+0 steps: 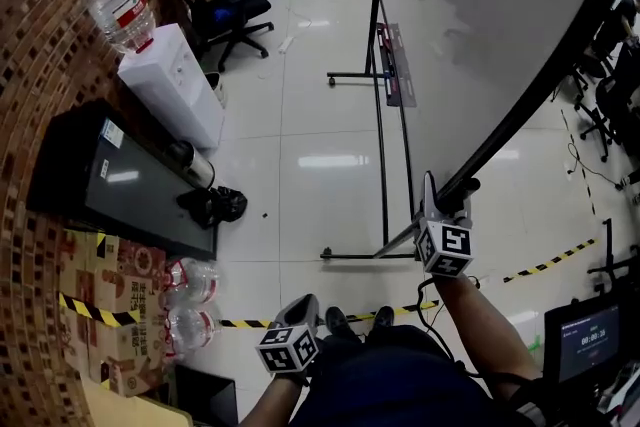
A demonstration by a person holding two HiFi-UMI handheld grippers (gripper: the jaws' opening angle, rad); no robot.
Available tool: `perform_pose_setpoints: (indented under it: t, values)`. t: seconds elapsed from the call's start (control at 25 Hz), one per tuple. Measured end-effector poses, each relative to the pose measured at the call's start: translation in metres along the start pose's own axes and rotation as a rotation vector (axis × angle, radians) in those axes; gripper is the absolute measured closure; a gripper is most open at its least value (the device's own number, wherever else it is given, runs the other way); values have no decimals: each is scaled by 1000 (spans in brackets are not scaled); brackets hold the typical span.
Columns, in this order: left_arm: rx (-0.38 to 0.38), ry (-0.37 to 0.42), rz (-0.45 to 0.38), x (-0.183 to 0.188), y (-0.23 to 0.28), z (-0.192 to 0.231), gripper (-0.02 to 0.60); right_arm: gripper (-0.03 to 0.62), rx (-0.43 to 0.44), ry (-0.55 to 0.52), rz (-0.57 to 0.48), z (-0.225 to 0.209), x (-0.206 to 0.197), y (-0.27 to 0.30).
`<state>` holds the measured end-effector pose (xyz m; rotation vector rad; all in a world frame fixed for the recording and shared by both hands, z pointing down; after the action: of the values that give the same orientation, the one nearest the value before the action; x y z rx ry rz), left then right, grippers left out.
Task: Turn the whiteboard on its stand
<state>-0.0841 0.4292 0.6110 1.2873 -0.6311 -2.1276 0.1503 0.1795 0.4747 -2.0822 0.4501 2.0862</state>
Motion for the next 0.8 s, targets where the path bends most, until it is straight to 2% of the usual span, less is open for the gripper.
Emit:
perform_pose_setpoints:
  t: [0.32, 0.52, 0.68, 0.8]
  values:
    - [51, 58, -38, 3, -22, -28, 575, 471, -4, 38, 10, 21, 5, -23]
    - [49, 86, -24, -24, -35, -65, 575, 464, 16, 68, -10, 20, 7, -52]
    - [85, 81, -4, -49, -45, -69, 575, 453, 36, 65, -11, 19, 2, -81]
    - [88, 69, 5, -63, -49, -72, 575, 451, 48, 20, -11, 15, -4, -100]
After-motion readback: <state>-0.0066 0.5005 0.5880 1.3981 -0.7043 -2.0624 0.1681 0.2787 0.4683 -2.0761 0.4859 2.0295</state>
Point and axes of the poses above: the fingertips, and each gripper's own axes: y forward along the fingers, z to its left, x out of its top, the point moved 1 cm from there along -y, backward along the fingers, and after that the axes turned 5 degrees about x, right-handed, at the moved point
